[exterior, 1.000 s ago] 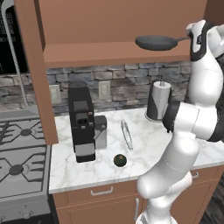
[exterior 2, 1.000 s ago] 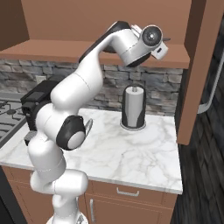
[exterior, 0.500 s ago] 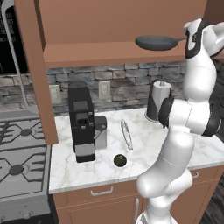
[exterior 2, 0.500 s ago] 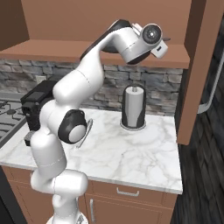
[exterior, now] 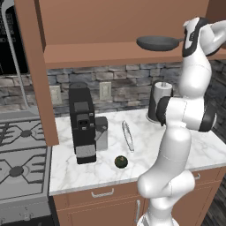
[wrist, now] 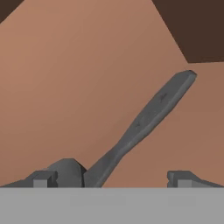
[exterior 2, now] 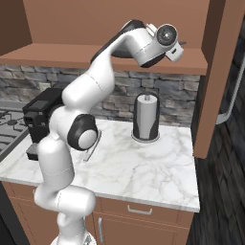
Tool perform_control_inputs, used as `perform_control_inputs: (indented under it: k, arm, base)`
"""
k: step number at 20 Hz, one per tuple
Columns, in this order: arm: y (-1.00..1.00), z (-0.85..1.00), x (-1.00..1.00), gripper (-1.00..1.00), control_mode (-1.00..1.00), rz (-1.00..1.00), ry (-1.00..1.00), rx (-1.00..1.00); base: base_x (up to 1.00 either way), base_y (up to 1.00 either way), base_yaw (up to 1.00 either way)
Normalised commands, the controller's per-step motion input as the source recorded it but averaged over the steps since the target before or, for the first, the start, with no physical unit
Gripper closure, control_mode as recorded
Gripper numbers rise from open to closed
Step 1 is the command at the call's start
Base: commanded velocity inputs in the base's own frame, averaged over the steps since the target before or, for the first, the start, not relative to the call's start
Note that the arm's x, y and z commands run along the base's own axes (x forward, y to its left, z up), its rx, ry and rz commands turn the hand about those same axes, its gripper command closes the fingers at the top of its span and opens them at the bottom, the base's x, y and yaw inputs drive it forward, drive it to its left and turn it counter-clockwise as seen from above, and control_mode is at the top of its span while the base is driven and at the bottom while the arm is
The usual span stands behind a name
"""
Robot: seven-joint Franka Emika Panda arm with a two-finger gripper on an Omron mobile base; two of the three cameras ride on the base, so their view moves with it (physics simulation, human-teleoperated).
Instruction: Pick the pan from the cabinet and place it on the stove. Then turn on the stove burner for the pan.
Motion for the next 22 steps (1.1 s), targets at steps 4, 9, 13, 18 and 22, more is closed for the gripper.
perform_control_inputs:
  k: [4,9,13,18,22]
  arm:
    - [0.00,-0.12,0.31,-1.00,-1.00,0.00,0.00,0.02]
    - [0.00,-0.15,0.26,-1.00,-1.00,0.00,0.00,0.01]
    - [0.00,-0.20,0.26,-1.00,-1.00,0.00,0.00,0.00]
    - [0.00,-0.22,0.26,-1.00,-1.00,0.00,0.00,0.00]
    - [0.00,-0.23,0.28,-1.00,-1.00,0.00,0.00,0.00]
  base:
    - [0.00,0.00,0.00]
    - [0.00,0.00,0.00]
    - [0.00,0.00,0.00]
    - [0.00,0.00,0.00]
    - [0.00,0.00,0.00]
